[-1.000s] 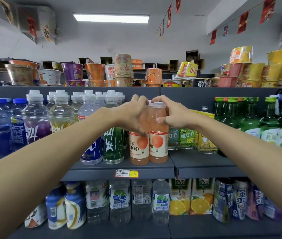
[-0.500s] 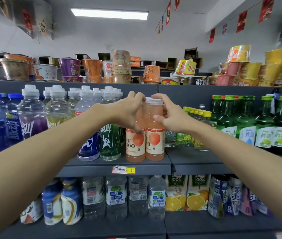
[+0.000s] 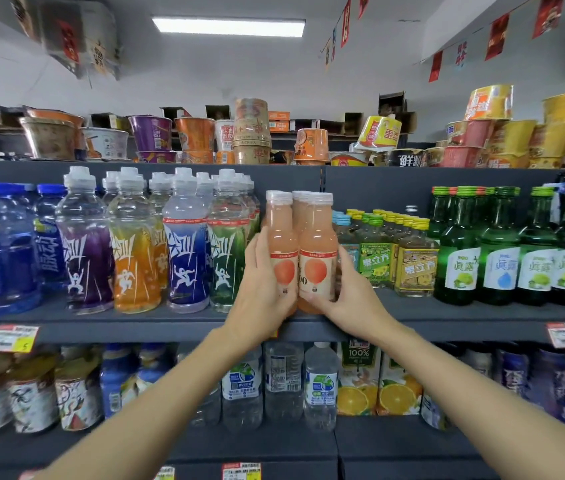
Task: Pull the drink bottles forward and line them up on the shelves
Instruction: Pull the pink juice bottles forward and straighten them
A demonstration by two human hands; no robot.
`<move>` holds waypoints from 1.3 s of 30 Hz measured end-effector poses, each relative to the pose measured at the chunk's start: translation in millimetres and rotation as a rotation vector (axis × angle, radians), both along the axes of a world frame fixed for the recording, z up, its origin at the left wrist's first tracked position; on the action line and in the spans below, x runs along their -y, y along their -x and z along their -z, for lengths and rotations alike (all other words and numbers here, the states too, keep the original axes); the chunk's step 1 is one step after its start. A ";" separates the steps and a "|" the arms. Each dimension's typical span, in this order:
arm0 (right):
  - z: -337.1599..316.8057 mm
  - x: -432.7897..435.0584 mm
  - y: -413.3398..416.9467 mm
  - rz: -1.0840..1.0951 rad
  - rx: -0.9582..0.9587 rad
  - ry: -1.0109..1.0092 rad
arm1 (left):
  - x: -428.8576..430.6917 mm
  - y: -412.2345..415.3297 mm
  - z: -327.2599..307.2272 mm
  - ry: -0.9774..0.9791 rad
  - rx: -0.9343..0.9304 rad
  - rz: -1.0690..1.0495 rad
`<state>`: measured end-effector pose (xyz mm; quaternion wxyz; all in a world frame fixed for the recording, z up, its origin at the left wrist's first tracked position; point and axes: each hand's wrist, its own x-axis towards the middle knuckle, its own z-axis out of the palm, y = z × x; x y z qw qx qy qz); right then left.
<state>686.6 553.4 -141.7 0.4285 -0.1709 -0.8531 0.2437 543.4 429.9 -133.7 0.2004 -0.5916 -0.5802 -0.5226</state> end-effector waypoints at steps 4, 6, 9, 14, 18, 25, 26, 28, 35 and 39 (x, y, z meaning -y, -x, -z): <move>10.7 -4.7 -1.5 0.059 0.051 -0.018 | -4.2 2.3 23.3 -0.030 0.107 0.032; 11.2 -5.7 -2.4 0.069 0.062 -0.017 | -3.8 4.0 28.4 -0.019 0.156 0.068; 9.3 -8.1 -4.4 0.069 0.094 -0.008 | -0.1 5.1 30.6 -0.026 0.138 0.066; 3.1 -14.2 -16.3 -0.005 0.242 0.066 | 7.8 12.6 30.6 0.139 0.086 -0.017; 1.6 -16.9 -16.6 0.006 0.257 0.091 | 8.8 17.0 26.2 0.187 0.114 -0.079; 2.0 -18.7 -15.5 0.017 0.270 0.097 | 10.4 15.8 20.6 0.233 0.139 -0.145; 2.1 -18.9 -15.1 0.017 0.271 0.098 | 10.6 15.6 20.5 0.234 0.142 -0.148; 2.5 -19.3 -14.6 0.015 0.272 0.100 | 10.6 15.5 19.8 0.238 0.153 -0.154; 4.4 -16.7 -14.5 0.025 0.277 0.086 | 11.2 14.3 19.9 0.246 0.177 -0.163; 3.4 -6.1 -16.8 0.048 0.265 0.069 | 16.8 17.0 20.4 0.245 0.187 -0.166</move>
